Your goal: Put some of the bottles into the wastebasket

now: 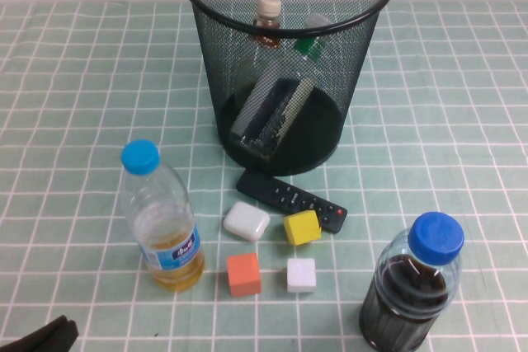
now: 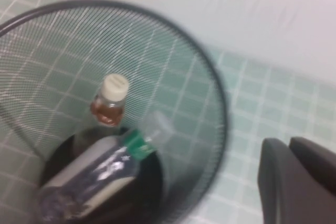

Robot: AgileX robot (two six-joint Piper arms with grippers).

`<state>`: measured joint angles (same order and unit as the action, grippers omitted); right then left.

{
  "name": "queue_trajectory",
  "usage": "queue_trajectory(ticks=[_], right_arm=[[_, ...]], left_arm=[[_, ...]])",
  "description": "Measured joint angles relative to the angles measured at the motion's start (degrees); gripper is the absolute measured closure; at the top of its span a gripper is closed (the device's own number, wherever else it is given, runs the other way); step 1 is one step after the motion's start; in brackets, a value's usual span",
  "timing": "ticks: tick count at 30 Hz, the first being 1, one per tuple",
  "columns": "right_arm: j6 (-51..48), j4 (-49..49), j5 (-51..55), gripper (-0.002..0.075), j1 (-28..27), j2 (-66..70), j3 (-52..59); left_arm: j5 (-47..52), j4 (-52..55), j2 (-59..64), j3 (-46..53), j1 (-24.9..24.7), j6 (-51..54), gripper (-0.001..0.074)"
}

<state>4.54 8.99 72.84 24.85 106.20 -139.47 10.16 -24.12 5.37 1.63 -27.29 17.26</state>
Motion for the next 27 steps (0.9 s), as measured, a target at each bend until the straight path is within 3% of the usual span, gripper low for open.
queue_trajectory(ticks=[4, 9, 14, 17, 22, 27], right_arm=[[-4.0, -0.2, 0.0, 0.0733, -2.4, -4.9, 2.3], [-8.1, 0.4, -1.1, 0.0733, -3.3, -16.5, 16.8], [-10.2, 1.3, -14.6, 0.0733, -3.4, -33.1, 42.1], [-10.4, 0.5, -28.7, 0.0733, -5.3, -44.0, 62.2], [-10.6, -3.2, -47.9, 0.0733, -12.7, -64.2, 92.6], [-10.6, -4.9, -58.1, 0.0733, -19.7, -81.2, 114.3]], left_arm=[[0.0, 0.0, 0.0, 0.0, 0.0, 0.0, 0.0739], [0.0, 0.0, 0.0, 0.0, 0.0, 0.0, 0.0739], [0.0, 0.0, 0.0, 0.0, 0.0, 0.0, 0.0739], [0.0, 0.0, 0.0, 0.0, 0.0, 0.0, 0.0739], [0.0, 0.0, 0.0, 0.0, 0.0, 0.0, 0.0739], [0.0, 0.0, 0.0, 0.0, 0.0, 0.0, 0.0739]])
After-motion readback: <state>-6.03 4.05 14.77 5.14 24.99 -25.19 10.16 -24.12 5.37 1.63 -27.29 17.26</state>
